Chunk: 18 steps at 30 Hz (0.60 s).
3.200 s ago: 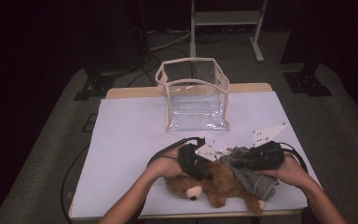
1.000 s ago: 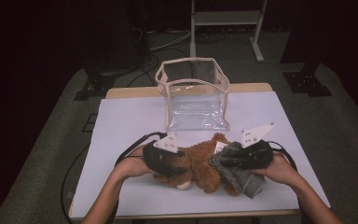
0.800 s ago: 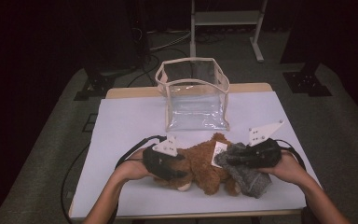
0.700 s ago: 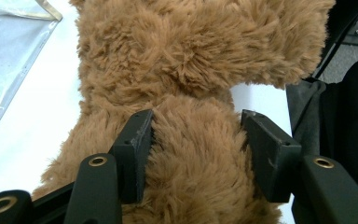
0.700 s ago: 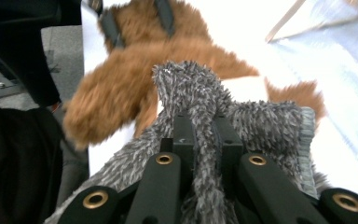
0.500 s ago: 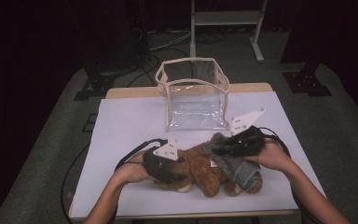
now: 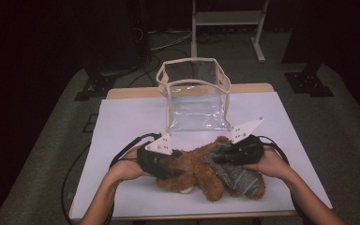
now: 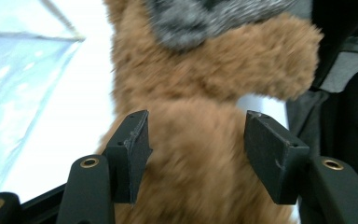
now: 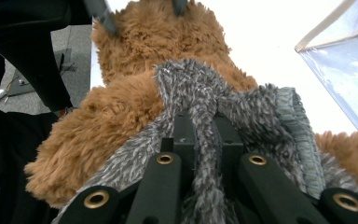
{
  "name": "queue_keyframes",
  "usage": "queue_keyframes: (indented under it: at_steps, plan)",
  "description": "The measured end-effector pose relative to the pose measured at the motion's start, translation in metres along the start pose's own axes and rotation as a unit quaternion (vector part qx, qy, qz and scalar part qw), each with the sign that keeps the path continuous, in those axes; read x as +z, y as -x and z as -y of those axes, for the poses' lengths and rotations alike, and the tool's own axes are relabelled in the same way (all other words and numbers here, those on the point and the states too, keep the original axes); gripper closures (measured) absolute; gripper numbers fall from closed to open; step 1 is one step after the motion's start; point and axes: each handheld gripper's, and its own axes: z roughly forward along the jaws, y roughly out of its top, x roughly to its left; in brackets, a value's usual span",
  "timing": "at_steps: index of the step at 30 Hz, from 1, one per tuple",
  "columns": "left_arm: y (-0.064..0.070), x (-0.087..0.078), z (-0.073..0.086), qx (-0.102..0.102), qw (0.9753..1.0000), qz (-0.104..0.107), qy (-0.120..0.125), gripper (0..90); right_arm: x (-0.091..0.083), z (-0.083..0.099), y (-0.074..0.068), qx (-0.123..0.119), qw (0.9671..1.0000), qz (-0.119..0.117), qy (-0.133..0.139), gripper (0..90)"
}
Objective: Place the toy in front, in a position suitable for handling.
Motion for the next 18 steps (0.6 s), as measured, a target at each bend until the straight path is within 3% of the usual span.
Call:
queue_keyframes:
  at_steps: [3, 7, 14, 18]
  plan:
    - [-0.003, 0.007, 0.008, -0.009, 0.9999, 0.007, -0.009, 43.1, -0.004, 0.002, -0.001, -0.004, 1.0, 0.008, 0.0, 82.1]
    - [-0.004, 0.008, 0.014, -0.023, 0.9996, 0.016, 0.006, 43.3, -0.012, 0.011, -0.006, -0.001, 0.9998, 0.016, 0.012, 82.0]
    - [-0.001, 0.009, 0.013, -0.018, 0.9997, 0.015, 0.002, 43.0, -0.041, 0.053, -0.012, 0.041, 0.9977, 0.041, 0.035, 82.0]
    - [0.0, 0.01, 0.012, -0.013, 0.9998, 0.014, 0.001, 42.4, -0.057, 0.082, -0.013, 0.081, 0.9942, 0.045, 0.055, 82.0]
